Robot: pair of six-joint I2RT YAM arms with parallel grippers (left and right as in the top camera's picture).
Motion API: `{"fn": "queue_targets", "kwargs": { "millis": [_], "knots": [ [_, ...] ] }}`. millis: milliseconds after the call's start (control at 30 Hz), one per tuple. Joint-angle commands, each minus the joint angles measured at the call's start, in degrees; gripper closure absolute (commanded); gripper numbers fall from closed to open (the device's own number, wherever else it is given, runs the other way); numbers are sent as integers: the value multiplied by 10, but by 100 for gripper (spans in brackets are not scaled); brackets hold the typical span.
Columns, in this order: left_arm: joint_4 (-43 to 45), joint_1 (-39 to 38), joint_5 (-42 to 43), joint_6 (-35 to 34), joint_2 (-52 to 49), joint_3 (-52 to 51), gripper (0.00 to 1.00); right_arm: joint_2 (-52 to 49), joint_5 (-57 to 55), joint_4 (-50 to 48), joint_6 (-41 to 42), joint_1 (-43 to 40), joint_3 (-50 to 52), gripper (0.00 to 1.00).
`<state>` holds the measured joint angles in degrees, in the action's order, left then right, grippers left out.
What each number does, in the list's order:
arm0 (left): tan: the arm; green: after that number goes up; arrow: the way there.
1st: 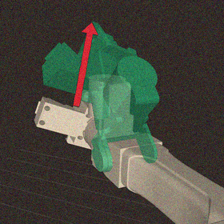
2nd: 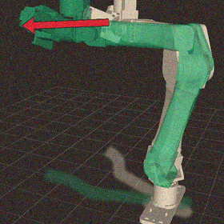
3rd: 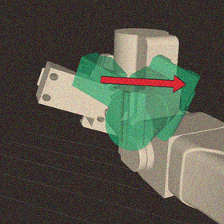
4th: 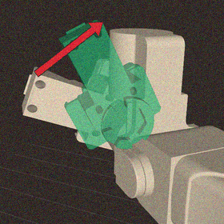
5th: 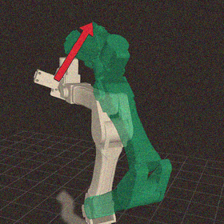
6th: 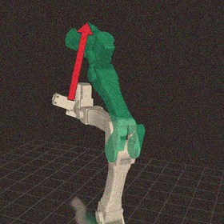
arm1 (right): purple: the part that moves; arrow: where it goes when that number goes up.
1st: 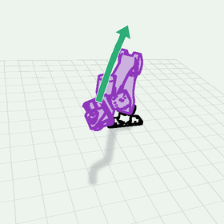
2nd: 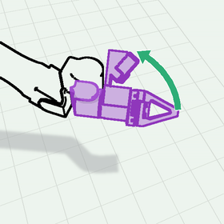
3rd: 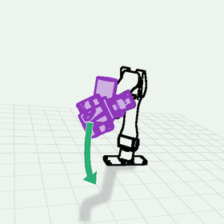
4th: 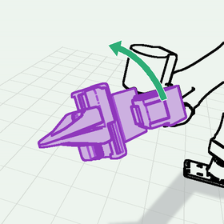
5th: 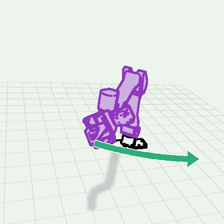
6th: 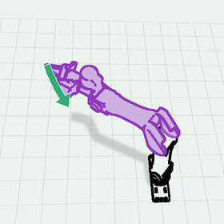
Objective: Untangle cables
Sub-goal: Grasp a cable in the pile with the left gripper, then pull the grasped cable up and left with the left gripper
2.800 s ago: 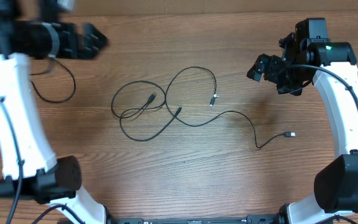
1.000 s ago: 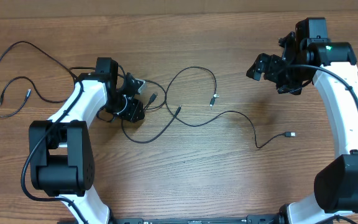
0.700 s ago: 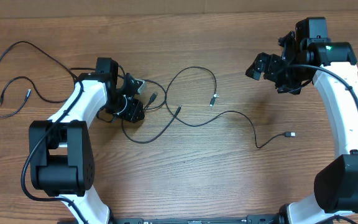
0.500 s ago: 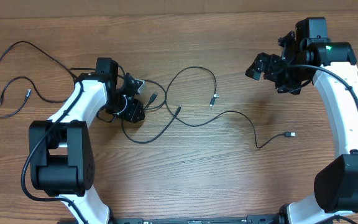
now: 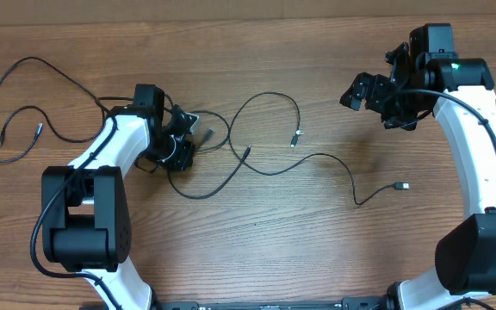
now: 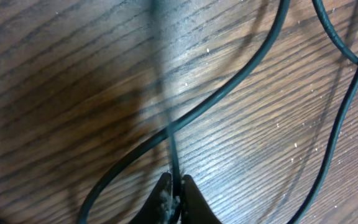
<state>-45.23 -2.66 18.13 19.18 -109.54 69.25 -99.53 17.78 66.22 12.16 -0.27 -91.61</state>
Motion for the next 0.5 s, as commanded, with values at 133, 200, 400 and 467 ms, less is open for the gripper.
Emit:
{"fn": "queue_targets", "kwargs": {
  "millis": [133,200,400,467],
  "knots": [
    [-135,-4,-9,-51,53,216,96,14,3,-7,-1,3,-13,2],
    [-172,-3,-29,-77,72,310,96,14,3,-10,-1,3,-13,2],
    [-210,2,-118,-109,98,525,96,14,3,-14,-1,3,-13,2],
    [-208,14,-183,-130,98,577,96,14,3,-14,-1,3,-13,2]
  ]
}}
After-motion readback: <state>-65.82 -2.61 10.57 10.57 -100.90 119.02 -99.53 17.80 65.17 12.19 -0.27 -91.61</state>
